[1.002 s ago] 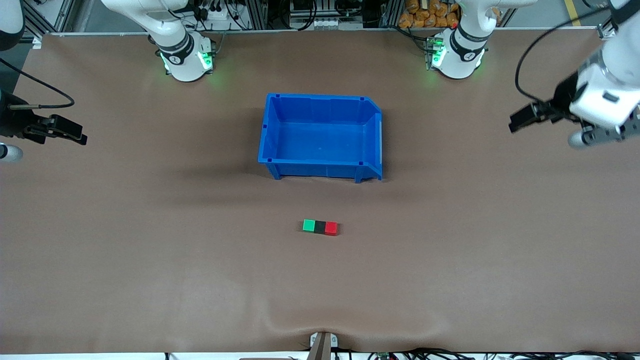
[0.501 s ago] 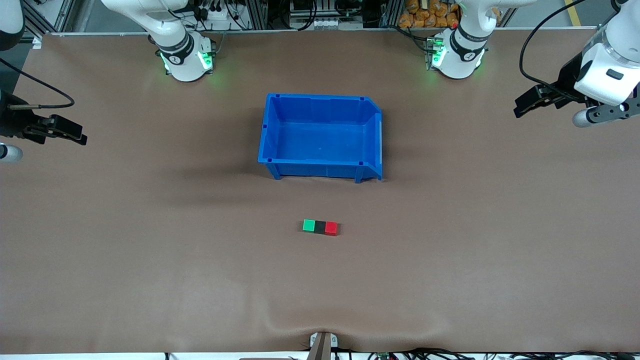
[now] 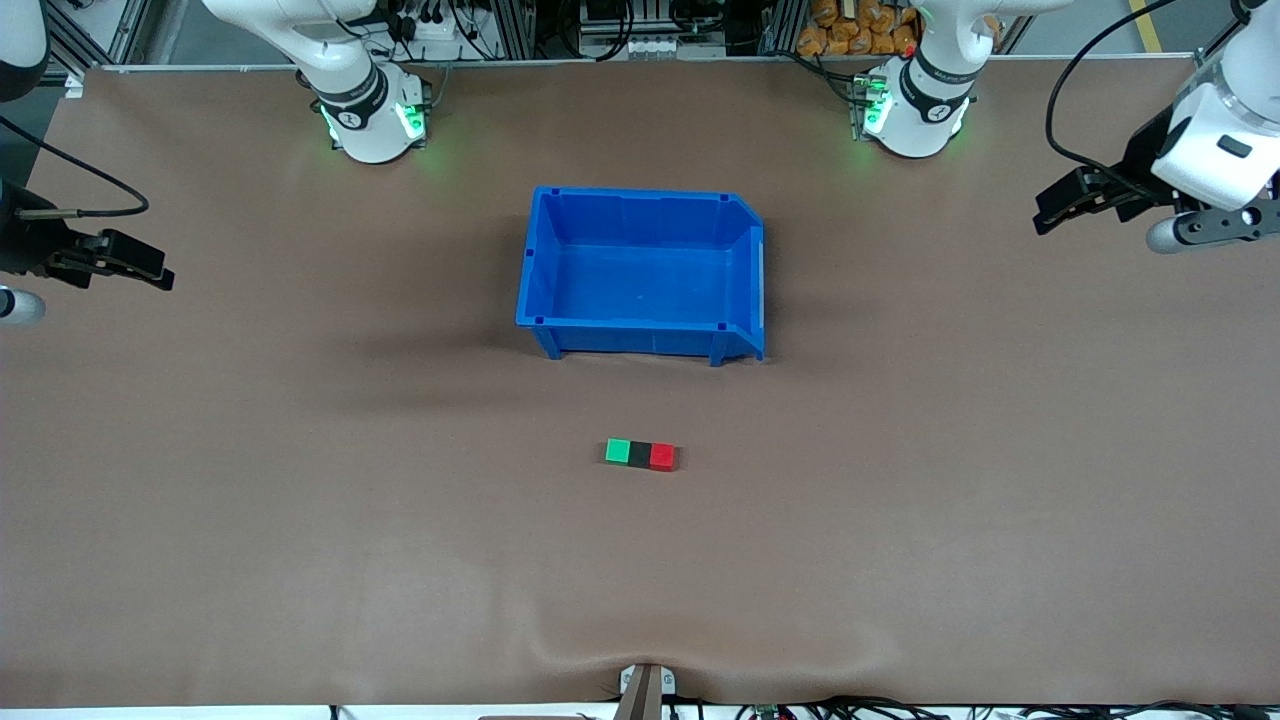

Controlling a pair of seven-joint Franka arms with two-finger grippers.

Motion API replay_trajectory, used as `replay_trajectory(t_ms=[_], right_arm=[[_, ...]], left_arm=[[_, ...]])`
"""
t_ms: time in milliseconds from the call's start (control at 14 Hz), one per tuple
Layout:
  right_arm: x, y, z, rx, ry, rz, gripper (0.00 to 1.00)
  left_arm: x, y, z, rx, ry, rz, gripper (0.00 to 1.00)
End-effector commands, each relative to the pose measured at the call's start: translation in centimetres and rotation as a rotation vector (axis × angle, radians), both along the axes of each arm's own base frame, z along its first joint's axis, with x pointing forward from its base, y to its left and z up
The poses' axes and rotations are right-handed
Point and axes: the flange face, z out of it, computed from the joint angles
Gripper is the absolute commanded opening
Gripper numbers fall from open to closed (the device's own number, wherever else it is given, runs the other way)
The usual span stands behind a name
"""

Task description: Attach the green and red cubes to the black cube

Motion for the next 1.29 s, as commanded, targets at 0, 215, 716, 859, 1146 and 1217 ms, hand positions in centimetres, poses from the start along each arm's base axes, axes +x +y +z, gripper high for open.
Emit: replay_trajectory(t_ms=[0,215,716,859,1146,1217], right_arm=[[0.1,0.1,0.3,0.011,-0.007,-0.002,1.0],[0.1,0.1,0.4,0.011,-0.01,-0.002,1.0],[0.1,0.1,0.5,0.011,-0.011,-0.002,1.0],[0.1,0.1,0.6,0.011,-0.017,-0.002,1.0],[0.3,0.1,1.2,0.011,-0.04,-0.005,1.0],[0.3,0.1,1.3,0.011,-0.046,-0.005,1.0]], left_arm=[[-0.1,1.7,0.9,0.011,-0.004,-0.02,1.0],[-0.4,1.7,1.1,0.012,0.001,-0.024,1.0],[-0.6,0.6,2.3,0.001,0.001,-0.067,1.0],[-0.7,0.1,2.2,0.003,0.004,-0.08,1.0],[-1.0,-0.4,2.2,0.014,0.019,-0.086,1.0],[-0.9,-0.4,2.5,0.02,0.011,-0.083,1.0]])
